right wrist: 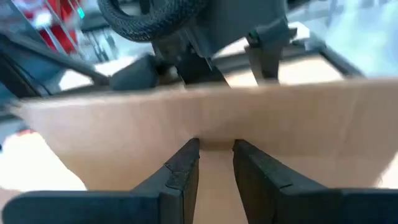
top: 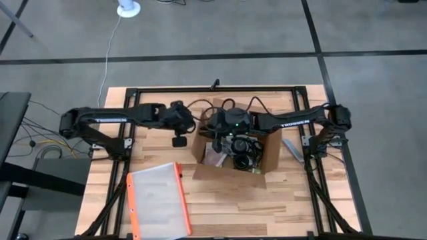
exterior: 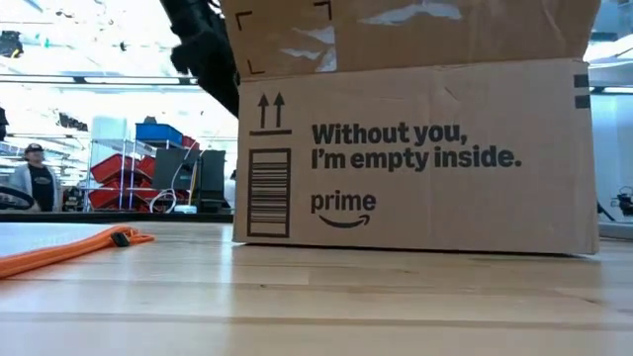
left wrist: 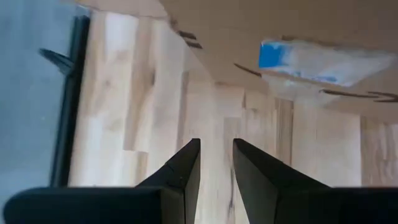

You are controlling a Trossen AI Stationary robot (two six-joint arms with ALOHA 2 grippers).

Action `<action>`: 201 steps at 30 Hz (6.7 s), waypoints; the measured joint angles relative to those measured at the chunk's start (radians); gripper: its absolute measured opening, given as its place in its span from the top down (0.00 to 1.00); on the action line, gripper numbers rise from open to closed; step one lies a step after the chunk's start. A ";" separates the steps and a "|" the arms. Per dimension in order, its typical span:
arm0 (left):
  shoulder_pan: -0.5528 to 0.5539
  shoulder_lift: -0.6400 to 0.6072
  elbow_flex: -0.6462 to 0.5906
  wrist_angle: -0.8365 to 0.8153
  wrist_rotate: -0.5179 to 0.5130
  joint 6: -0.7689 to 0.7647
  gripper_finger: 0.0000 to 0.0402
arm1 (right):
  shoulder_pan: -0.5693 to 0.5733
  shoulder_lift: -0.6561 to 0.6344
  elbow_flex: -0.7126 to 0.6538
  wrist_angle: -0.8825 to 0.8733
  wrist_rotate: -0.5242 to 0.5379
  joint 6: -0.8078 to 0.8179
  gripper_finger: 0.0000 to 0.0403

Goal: Unpack boxes
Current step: Open the cardboard box with the silver cutter, then open the white zip bag

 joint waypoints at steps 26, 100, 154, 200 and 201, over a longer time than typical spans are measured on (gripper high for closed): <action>-0.019 0.069 0.115 -0.008 0.188 -0.060 0.80 | -0.040 0.096 0.020 -0.030 0.012 0.002 0.78; -0.097 -0.083 -0.461 0.003 0.492 -0.508 0.74 | -0.016 -0.193 0.020 -1.000 -0.092 -0.211 0.61; -0.333 -0.272 -0.040 -0.368 0.240 -0.652 1.00 | -0.124 -0.289 0.020 -0.941 -0.094 -0.211 0.61; -0.421 -0.282 0.179 -0.471 -0.115 -0.452 1.00 | 0.000 0.263 0.504 -0.320 -0.332 -0.085 0.61; -0.421 -0.282 0.179 -0.470 -0.115 -0.452 1.00 | 0.005 0.263 0.504 -0.320 -0.332 -0.075 0.61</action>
